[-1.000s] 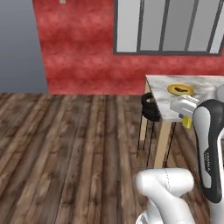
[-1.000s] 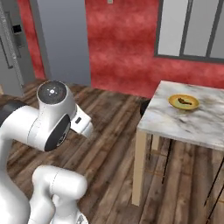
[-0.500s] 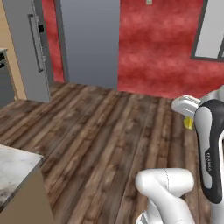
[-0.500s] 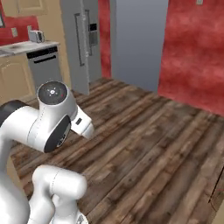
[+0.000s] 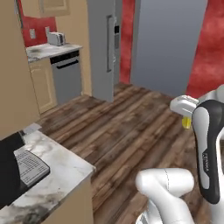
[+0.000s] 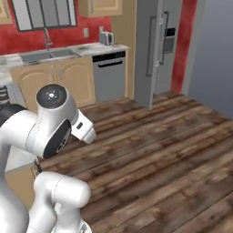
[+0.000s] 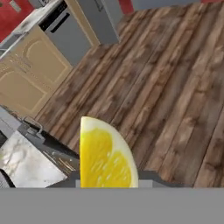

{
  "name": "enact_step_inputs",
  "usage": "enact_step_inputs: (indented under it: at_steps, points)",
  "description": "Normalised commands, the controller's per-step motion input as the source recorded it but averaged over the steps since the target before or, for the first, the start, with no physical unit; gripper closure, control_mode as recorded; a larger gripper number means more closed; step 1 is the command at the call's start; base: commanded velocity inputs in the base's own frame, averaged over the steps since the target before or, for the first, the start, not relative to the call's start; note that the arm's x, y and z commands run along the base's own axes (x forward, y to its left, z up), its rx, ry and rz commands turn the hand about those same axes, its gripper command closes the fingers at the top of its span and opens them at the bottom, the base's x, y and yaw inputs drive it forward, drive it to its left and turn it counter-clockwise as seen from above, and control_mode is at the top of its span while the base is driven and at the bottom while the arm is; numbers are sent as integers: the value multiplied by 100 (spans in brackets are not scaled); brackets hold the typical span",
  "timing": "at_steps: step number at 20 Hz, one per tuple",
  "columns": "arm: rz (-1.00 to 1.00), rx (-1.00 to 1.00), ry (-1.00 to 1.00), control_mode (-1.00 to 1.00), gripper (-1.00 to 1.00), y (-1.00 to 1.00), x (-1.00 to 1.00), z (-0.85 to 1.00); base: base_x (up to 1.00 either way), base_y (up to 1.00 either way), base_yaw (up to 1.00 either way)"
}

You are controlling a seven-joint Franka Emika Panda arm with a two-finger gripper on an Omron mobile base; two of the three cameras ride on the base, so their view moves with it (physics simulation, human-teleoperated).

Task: Transport the chicken drumstick and lemon wedge to the fridge. Place the chicken drumstick on the rack containing meat and place the lemon wedge on the rack containing the vegetable, ensuring meats and vegetables are on different racks.

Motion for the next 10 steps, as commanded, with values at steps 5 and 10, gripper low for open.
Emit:
enact_step_inputs:
  at_steps: [5, 10]
  points:
    - [0, 0, 0, 100, 100, 0, 0, 0, 100, -49, 40]
    - [0, 0, 0, 100, 100, 0, 0, 0, 96, -95, 37]
